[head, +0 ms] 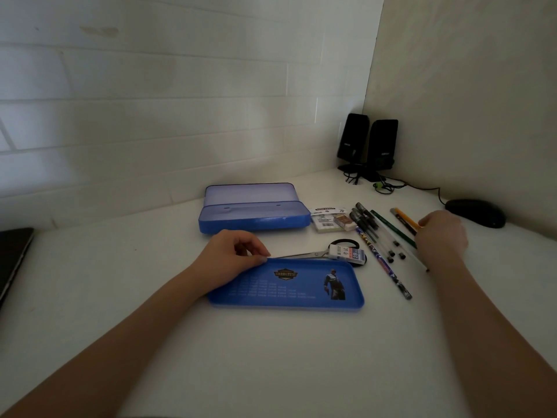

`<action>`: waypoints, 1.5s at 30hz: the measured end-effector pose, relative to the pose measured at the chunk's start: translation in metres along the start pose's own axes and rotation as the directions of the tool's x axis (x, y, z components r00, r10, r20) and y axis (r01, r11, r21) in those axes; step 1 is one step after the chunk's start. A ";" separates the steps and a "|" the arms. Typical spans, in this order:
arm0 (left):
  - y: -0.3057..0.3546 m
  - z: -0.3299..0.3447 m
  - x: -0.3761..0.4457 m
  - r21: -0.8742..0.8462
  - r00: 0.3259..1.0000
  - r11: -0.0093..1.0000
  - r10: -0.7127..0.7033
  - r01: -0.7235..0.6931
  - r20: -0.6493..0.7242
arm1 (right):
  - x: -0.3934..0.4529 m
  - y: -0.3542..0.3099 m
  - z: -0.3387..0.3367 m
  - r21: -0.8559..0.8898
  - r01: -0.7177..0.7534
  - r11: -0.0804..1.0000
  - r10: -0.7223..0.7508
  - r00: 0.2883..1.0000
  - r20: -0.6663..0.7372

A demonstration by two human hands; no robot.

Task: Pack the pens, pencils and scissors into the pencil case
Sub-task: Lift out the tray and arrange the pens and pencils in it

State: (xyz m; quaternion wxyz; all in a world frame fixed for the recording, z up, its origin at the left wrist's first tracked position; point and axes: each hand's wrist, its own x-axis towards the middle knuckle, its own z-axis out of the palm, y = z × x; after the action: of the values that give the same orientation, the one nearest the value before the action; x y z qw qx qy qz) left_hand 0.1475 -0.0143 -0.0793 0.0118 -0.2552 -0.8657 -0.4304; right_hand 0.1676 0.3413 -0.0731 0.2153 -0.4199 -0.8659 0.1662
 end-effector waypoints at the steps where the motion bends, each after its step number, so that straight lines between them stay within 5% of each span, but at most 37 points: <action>1: 0.000 0.001 0.000 0.003 1.000 1.000 0.000 0.000 -0.001 | -0.001 -0.002 -0.001 0.004 -0.001 1.000 0.001 1.000 -0.007; 6: 0.000 0.006 0.001 0.008 0.999 1.000 0.003 -0.003 -0.046 | -0.012 -0.019 -0.012 0.154 0.190 0.970 -0.174 0.978 -0.113; 9: 0.003 0.012 0.001 0.023 0.995 1.000 0.016 -0.014 -0.094 | -0.029 -0.041 -0.019 0.388 0.396 0.832 -0.427 0.904 -0.008; 13: 0.004 0.012 0.002 -0.012 0.993 1.000 0.012 -0.013 -0.114 | -0.058 -0.063 -0.034 0.636 0.475 0.609 -0.723 0.662 0.198; 16: 0.003 -0.002 0.006 -0.288 0.983 0.953 -0.132 0.090 -0.128 | -0.065 -0.067 -0.041 0.675 0.470 0.569 -0.795 0.526 0.303; 18: 0.003 -0.012 0.007 -0.469 0.980 0.867 -0.199 0.170 -0.014 | -0.069 -0.068 -0.041 0.665 0.490 0.563 -0.818 0.443 0.367; 21: 0.000 -0.020 0.005 -0.420 0.977 0.887 -0.132 0.193 0.170 | -0.084 -0.074 -0.035 0.657 0.542 0.524 -0.850 0.289 0.440; 23: -0.001 -0.020 0.003 -0.334 0.972 0.930 -0.079 0.152 0.222 | -0.097 -0.080 -0.028 0.632 0.609 0.479 -0.872 0.249 0.421; 32: -0.009 -0.016 0.003 -0.225 0.981 0.974 0.018 0.027 0.195 | -0.144 -0.098 0.000 0.415 0.822 0.391 -0.915 0.296 0.276; 38: -0.010 -0.015 0.004 -0.220 0.985 0.976 0.032 0.006 0.168 | -0.139 -0.095 0.004 0.497 0.756 0.426 -0.901 0.307 0.305; 40: -0.010 -0.014 0.004 -0.206 0.988 0.978 0.033 -0.001 0.150 | -0.128 -0.093 0.001 0.461 0.733 0.500 -0.865 0.401 0.302; 45: -0.008 -0.013 0.004 -0.165 0.993 0.986 0.022 -0.002 0.116 | -0.062 -0.064 -0.011 0.304 0.483 0.821 -0.505 0.863 -0.006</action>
State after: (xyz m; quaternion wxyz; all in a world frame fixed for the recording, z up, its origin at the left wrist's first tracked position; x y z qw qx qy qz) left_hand 0.1378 -0.0263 -0.0761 -0.0577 -0.2854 -0.8249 -0.4844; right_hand 0.1650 0.2551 -0.0482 0.2785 -0.1378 -0.9177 0.2477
